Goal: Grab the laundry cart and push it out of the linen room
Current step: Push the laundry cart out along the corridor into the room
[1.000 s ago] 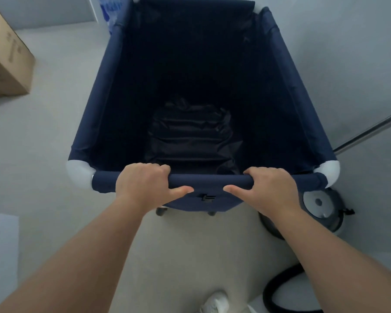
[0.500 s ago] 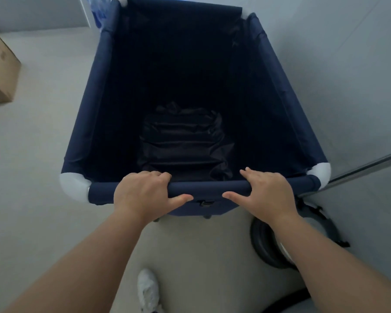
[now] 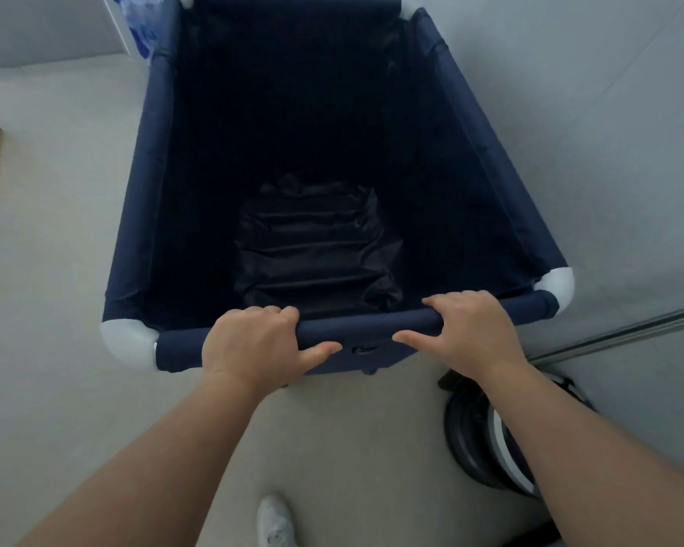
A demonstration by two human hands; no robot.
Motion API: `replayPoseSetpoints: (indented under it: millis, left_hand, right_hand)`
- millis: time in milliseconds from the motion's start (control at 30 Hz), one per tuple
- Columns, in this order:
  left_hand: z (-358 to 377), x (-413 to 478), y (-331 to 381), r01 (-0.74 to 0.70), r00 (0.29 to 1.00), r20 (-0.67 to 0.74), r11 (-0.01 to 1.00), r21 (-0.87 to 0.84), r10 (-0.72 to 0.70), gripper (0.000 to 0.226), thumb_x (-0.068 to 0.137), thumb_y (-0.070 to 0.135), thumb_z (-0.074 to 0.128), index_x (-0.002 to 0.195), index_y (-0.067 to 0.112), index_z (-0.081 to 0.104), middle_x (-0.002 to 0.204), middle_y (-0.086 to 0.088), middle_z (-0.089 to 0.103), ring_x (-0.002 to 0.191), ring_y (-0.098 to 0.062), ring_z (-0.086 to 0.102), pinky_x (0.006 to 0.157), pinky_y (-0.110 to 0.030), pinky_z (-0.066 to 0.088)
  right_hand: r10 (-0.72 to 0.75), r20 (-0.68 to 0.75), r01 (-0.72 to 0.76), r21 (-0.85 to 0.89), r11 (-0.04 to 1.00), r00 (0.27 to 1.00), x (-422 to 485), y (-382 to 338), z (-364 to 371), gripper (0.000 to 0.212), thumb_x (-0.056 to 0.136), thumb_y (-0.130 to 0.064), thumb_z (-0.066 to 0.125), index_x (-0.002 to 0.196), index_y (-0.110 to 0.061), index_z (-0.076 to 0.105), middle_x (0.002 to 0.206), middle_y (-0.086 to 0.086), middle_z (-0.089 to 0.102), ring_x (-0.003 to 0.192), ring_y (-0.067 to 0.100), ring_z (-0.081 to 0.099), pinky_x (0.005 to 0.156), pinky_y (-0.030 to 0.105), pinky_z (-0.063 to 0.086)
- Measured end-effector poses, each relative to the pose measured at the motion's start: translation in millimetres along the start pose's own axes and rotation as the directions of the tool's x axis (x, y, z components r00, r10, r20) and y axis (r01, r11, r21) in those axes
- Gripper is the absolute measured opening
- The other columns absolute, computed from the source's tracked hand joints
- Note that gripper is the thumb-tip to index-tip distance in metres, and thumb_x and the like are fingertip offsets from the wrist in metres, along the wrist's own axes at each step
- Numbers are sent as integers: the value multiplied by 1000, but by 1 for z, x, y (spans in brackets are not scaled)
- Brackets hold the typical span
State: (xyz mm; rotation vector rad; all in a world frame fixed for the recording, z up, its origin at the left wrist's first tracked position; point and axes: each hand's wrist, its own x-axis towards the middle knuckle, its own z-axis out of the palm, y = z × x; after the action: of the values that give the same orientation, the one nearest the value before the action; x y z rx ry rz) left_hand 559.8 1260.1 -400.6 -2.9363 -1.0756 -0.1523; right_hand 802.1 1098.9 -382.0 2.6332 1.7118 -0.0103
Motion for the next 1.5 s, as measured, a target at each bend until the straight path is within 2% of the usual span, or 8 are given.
replayPoseSetpoints:
  millis: [200,500,600,767,933,1100,1200,1500]
  left_hand:
    - [1,33,-10,4,1000,-15,1000,5,-4,82,73,92,15,74,26,63,59,10,58,53,-14,54,47,-30,37]
    - [7,86,15,62,998,-15,998,7,-61,80,72,93,17,72,28,62,60,11,57,53,-14,52,48,-29,30]
    - [8,106,29,89,996,-14,996,7,-89,78,72,93,18,69,28,61,59,11,57,53,-14,53,48,-30,28]
    - [8,136,46,116,993,-12,993,29,-115,77,72,92,20,67,28,62,58,12,58,52,-14,55,47,-28,26]
    - [10,155,51,96,995,-14,994,50,-95,74,72,90,28,64,26,63,56,10,59,51,-14,56,48,-27,30]
    - [9,161,39,38,999,-1,998,58,-38,72,71,89,33,57,22,57,51,8,55,49,-18,55,51,-28,26]
    - [10,162,40,16,1000,-18,998,56,-15,73,71,90,31,56,22,54,51,7,54,48,-19,54,50,-28,27]
    - [11,176,82,37,999,-36,999,28,-36,73,72,88,33,57,21,57,50,8,55,47,-16,54,51,-28,26]
  right_hand:
    - [-22,-76,22,2,1000,997,35,6,7,87,72,-89,38,96,-15,75,81,1,74,77,23,66,77,40,48]
    - [-96,-110,98,14,995,989,88,56,11,89,73,-91,31,89,-14,72,77,1,71,75,24,64,75,42,46]
    - [-112,-108,115,22,993,988,108,77,10,85,73,-89,35,86,-14,71,75,1,70,73,24,62,75,41,44]
    - [-144,-76,146,23,989,987,138,105,6,84,71,-92,31,81,-17,68,71,-3,66,71,21,59,77,38,43]
    - [-176,-86,180,53,982,981,155,119,6,77,70,-92,33,61,-18,52,57,-5,53,59,19,53,69,36,42]
    - [-113,-127,124,86,988,985,145,109,10,75,70,-92,34,53,-19,40,49,-9,39,48,18,41,60,35,40]
    - [-99,-127,110,79,991,987,140,112,11,77,71,-93,28,52,-19,40,47,-8,39,46,18,40,58,35,39]
    - [-164,-122,170,37,985,979,150,157,6,73,71,-87,40,56,-16,46,51,-7,42,51,19,44,60,37,40]
